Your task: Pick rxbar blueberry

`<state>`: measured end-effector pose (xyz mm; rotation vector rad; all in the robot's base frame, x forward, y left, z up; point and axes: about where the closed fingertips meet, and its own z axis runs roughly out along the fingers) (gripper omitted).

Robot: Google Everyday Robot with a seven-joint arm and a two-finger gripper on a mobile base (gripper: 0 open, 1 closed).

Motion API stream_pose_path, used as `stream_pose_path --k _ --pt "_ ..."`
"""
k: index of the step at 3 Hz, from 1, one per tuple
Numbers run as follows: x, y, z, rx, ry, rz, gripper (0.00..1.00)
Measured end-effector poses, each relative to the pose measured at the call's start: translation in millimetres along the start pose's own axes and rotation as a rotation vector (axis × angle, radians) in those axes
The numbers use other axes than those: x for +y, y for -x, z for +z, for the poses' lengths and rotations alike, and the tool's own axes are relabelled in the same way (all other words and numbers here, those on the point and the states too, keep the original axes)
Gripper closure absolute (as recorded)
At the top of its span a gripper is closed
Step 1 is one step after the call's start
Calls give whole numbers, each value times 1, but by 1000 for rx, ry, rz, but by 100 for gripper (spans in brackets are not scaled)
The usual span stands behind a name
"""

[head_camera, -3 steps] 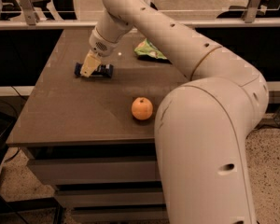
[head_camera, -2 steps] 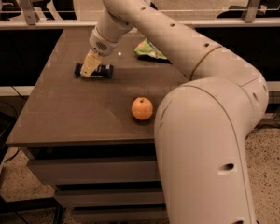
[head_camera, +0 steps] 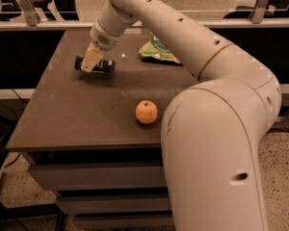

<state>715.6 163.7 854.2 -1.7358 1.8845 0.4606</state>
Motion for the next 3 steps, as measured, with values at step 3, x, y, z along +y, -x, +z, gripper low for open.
stream_pose_path --k 3 --pt "0 41 -36 -78 -51 -86 100"
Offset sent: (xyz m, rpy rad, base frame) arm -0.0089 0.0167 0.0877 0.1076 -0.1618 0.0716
